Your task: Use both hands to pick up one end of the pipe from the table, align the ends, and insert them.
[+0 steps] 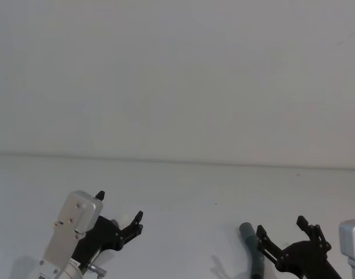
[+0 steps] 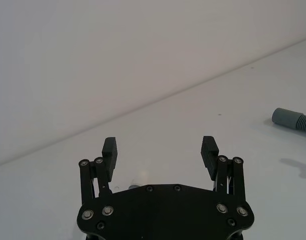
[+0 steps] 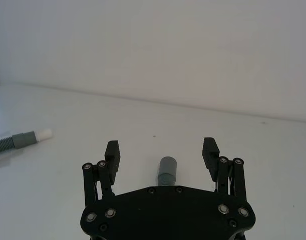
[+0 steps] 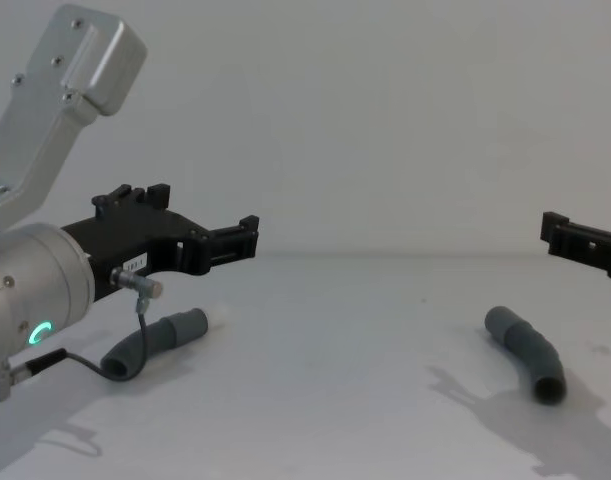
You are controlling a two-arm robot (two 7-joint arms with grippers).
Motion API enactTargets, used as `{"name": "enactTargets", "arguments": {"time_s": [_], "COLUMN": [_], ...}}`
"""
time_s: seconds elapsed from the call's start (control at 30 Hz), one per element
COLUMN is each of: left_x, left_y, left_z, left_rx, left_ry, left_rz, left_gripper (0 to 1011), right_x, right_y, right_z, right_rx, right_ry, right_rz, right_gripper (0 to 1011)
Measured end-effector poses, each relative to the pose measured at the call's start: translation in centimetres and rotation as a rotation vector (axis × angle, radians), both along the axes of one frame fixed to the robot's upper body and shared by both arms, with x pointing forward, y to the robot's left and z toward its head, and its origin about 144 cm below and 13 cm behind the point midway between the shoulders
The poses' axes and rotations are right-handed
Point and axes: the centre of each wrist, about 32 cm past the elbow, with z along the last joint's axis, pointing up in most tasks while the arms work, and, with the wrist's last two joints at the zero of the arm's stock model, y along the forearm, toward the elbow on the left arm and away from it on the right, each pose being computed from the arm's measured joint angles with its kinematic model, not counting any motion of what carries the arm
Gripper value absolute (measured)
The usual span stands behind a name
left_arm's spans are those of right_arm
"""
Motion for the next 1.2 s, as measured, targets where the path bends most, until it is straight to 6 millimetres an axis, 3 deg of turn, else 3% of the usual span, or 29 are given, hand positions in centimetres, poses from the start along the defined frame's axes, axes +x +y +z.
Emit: {"name": "enactTargets", "arguments": {"time_s": [1.2], "left_x": [0.13], "left_y": [0.09], "left_z": [0.45], "left_rx": [-0.026], "left_ry": [0.048], "left_rz": [0.035], "left_gripper": [1001], "right_x": [0.00], "right_y": [0.00], "right_z": [0.00], "right_rx": [0.000], "right_ry": [0.000], "right_rz": [0.000], "right_gripper": [1004]}}
